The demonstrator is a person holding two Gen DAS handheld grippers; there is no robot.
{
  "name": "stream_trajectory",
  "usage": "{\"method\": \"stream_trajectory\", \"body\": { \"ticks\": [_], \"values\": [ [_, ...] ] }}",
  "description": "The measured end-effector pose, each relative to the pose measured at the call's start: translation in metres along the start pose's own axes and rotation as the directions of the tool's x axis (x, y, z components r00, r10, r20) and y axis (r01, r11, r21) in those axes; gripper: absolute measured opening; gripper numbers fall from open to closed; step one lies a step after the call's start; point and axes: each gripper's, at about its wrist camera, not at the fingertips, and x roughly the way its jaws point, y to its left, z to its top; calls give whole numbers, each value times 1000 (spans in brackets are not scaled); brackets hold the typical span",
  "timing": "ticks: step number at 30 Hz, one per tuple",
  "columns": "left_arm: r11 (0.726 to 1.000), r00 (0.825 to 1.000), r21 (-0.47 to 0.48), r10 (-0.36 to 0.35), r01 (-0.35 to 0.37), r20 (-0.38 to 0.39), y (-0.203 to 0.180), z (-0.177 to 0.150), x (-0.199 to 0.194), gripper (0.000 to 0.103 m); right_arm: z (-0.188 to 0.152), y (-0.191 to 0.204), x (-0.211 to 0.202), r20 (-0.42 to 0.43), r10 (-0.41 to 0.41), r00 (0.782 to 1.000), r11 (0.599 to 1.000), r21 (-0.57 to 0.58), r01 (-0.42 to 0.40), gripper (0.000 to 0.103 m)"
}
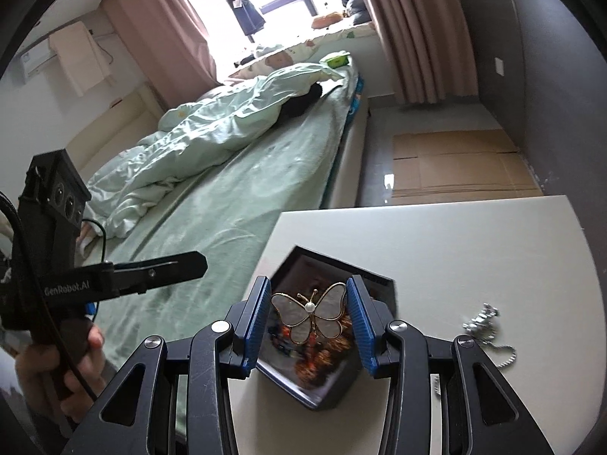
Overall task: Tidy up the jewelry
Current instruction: 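Drop red bracelet into box with left tool while right tool carries butterfly necklace there, then close the right tool on the small silver ring on the table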
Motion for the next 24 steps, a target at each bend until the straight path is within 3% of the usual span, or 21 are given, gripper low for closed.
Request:
{"method": "stream_trajectory", "body": {
  "ticks": [2,4,5,6,7,16,24],
  "values": [
    [1000,1000,-17,-3,3,13,5,2,-4,64,4,3,7,-12,13,1000,1000,0,-13,42],
    [999,999,-32,-8,9,38,9,4,-7,74,8,6,13,-24,2,1000,1000,-12,-2,45],
    [999,999,-36,-7,9,49,10,4,-9,81,9,6,17,-43,-7,999,1000,-12,6,51],
    [999,998,-37,-8,10,59,11,4,-11,83,9,4,19,-61,-16,998,1000,3,16,66],
    [999,998,-36,-9,11,67,10,4,-12,84,9,0,18,-65,-21,998,1000,18,22,71],
    [998,998,34,-45,44,35,-16,-1,-3,84,2,-33,-42,-6,-66,998,995,79,66,71],
    [989,999,140,-42,40,11,-50,-13,5,84,-19,-55,-69,-60,-137,989,986,85,142,71]
  ]
}}
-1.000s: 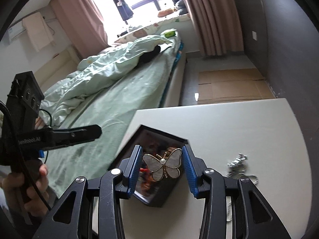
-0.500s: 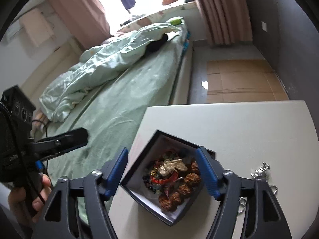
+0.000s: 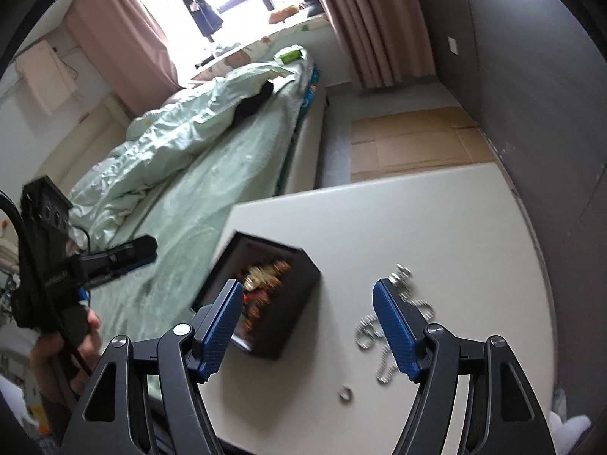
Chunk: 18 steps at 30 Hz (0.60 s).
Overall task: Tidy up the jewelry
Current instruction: 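Close the right tool on the small silver ring on the table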
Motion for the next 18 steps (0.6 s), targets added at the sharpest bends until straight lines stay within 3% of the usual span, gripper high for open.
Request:
{"method": "stream_trajectory", "body": {
  "ticks": [11,18],
  "values": [
    [978,996,204,59,-44,-66,-34,-26,12,84,-38,-4,1,-70,-75,995,986,-152,63,71],
    [953,990,293,110,-80,-90,-39,-41,15,84,-58,0,10,-112,-69,991,967,-250,39,62]
  ]
}}
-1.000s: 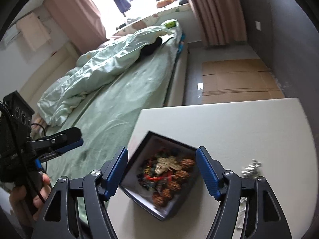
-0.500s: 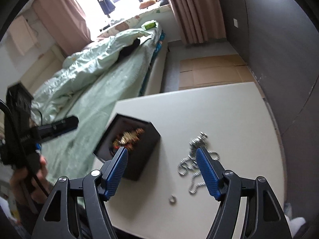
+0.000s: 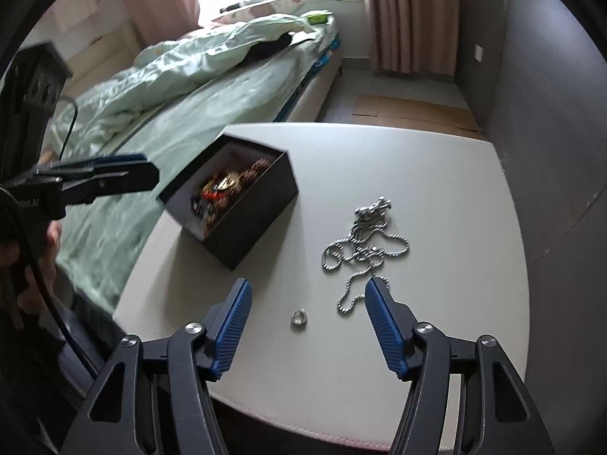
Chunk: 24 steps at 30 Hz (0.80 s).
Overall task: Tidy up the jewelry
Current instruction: 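Close the right tool on the small silver ring on the table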
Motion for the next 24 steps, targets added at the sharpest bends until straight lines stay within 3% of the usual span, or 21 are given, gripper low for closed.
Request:
{"method": "stream_trajectory", "body": {
  "ticks": [3,9,13,17,24],
  "values": [
    [999,999,27,35,-35,0,1,-6,0,84,-6,4,7,-20,24,1000,999,-36,-25,58],
    [998,998,37,48,-47,-35,9,-14,5,84,-17,11,24,-67,30,997,996,-82,-36,51],
    [998,998,45,50,-49,-37,11,-16,5,84,-21,13,38,-94,18,995,994,-105,-28,40],
    [998,999,47,42,-41,-31,8,-13,5,84,-20,13,47,-110,9,994,993,-118,-22,37],
    [1000,1000,31,5,-4,-7,-4,5,10,84,-17,15,57,-137,-52,989,988,-149,31,14]
  ]
}}
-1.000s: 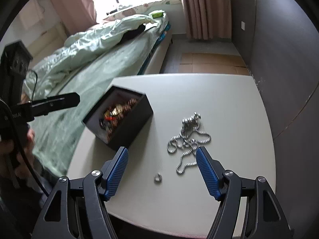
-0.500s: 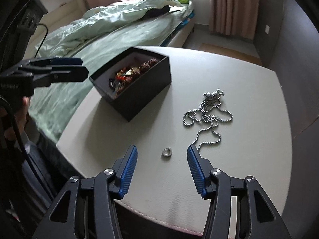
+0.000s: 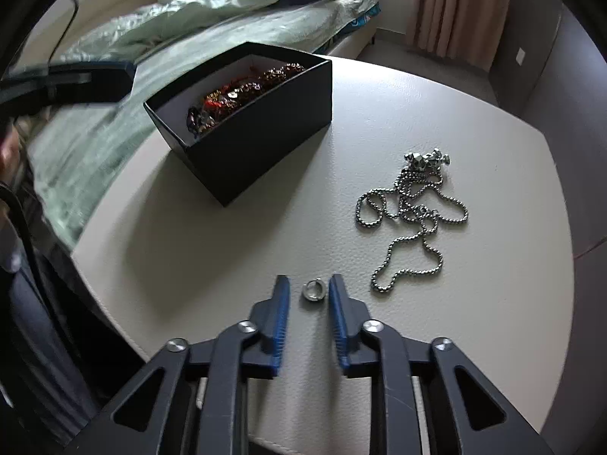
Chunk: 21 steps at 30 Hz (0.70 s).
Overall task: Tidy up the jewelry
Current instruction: 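Close the right tool on the small silver ring on the table, then grasp silver chain with figure pendant using left tool while right tool lifts the ring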
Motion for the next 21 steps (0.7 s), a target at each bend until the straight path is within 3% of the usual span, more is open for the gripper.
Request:
{"method": "stream_trajectory", "body": {
  "ticks": [5,11,15,21],
  "values": [
    [999,999,-5,-42,42,10,-16,15,10,84,-2,-10,-9,1,24,1000,998,54,-24,14],
    [997,998,39,-62,62,11,-44,27,26,81,-4,-56,-37,72,32,997,980,195,-45,14],
    [995,996,39,-91,92,-19,-56,35,42,72,-8,-85,-54,116,15,993,960,277,-47,14],
    [994,992,59,-88,94,-86,-76,52,66,71,-13,-116,-67,167,7,986,931,360,-68,14]
  ]
}}
